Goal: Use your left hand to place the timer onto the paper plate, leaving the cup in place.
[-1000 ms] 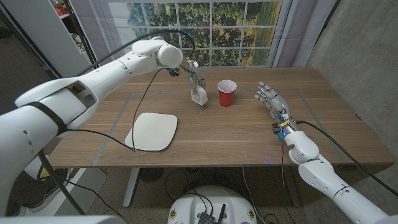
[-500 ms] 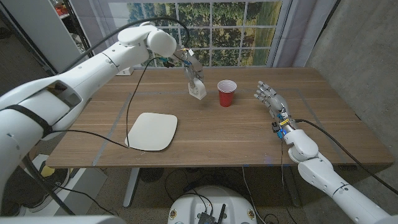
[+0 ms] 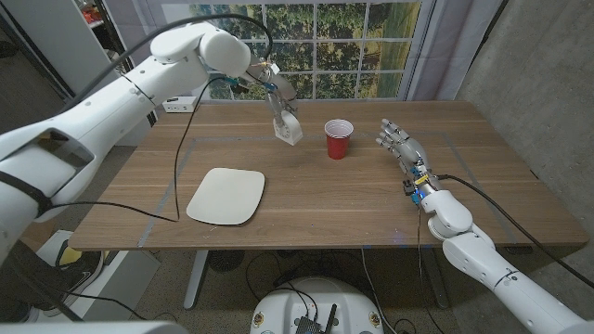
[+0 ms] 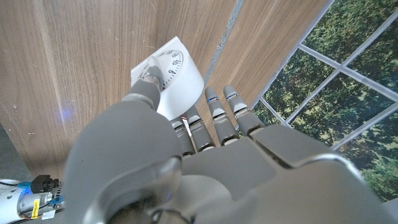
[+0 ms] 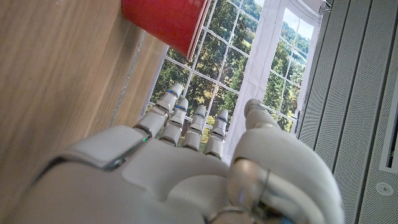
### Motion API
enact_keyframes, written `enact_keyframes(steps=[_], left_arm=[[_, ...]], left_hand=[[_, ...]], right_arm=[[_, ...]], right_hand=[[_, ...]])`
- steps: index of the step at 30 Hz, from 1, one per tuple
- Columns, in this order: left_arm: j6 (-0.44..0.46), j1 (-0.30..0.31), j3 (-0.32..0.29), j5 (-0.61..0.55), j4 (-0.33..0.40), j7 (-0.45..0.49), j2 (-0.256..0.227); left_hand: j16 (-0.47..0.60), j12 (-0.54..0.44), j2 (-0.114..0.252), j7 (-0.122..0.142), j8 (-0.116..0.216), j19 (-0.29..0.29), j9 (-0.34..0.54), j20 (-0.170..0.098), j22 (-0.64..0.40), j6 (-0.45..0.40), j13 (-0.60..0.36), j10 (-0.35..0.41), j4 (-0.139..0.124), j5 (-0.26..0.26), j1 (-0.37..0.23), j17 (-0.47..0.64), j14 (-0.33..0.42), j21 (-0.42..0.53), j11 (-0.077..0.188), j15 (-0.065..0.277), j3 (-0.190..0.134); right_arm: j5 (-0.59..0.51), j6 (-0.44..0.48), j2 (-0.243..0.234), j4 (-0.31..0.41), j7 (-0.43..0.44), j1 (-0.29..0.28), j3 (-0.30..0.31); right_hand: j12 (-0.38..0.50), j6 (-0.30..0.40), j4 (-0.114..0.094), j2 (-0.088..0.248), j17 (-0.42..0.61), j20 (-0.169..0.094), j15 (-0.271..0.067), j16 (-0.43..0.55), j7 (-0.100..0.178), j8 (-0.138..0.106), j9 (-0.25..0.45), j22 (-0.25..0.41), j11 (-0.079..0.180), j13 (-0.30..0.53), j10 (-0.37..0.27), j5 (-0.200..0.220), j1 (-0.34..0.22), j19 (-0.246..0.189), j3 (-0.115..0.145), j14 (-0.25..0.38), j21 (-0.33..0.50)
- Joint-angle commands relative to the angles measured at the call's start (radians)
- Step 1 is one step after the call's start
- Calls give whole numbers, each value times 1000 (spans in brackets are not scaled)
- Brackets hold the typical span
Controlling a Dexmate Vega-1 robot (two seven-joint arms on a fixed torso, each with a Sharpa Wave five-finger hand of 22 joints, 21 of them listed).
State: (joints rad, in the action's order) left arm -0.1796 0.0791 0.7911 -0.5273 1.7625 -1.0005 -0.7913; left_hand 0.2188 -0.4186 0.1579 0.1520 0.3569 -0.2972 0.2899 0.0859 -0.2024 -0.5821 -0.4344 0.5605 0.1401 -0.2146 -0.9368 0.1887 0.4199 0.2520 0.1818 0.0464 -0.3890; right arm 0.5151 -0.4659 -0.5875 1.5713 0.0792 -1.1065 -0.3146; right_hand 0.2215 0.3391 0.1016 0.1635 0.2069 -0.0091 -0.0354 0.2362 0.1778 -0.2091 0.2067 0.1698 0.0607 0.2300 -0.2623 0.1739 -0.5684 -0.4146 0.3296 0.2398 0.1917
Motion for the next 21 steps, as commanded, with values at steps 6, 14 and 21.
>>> enact_keyframes(steps=[6, 14, 21], left_arm=[[167, 144, -117, 24, 245, -67, -138], [224, 203, -151, 2, 323, -78, -194], [259, 242, -174, -17, 368, -91, -228]], left_hand=[[4, -7, 4, -11, 7, -4, 7, 5, -4, -4, -48, 20, -27, 0, 8, 6, 15, 5, 20, 133, -17], [5, -7, 2, -11, 8, -4, 8, 6, -4, -5, -53, 22, -28, 1, 10, 6, 18, 5, 20, 134, -16], [5, -7, 1, -8, 11, -4, 10, 5, -5, -14, -58, 23, -29, 0, 10, 7, 19, 6, 21, 134, -17]], right_arm=[[-7, 12, 13, -26, -17, 42, -25], [-7, 14, 18, -44, -32, 63, -37], [-4, 22, 16, -59, -46, 89, -42]], right_hand=[[0, 2, 1, 11, 2, 7, -94, 7, -2, 2, 2, 3, -5, 6, -7, 4, 2, -5, -3, 4, 3], [0, 1, 1, 11, 2, 6, -94, 7, -1, 3, 2, 3, -3, 6, -7, 4, 1, -4, -3, 4, 3], [-1, 2, 1, 11, 2, 7, -93, 7, 2, 3, 2, 3, -4, 6, -6, 4, 1, -5, -3, 4, 3]])
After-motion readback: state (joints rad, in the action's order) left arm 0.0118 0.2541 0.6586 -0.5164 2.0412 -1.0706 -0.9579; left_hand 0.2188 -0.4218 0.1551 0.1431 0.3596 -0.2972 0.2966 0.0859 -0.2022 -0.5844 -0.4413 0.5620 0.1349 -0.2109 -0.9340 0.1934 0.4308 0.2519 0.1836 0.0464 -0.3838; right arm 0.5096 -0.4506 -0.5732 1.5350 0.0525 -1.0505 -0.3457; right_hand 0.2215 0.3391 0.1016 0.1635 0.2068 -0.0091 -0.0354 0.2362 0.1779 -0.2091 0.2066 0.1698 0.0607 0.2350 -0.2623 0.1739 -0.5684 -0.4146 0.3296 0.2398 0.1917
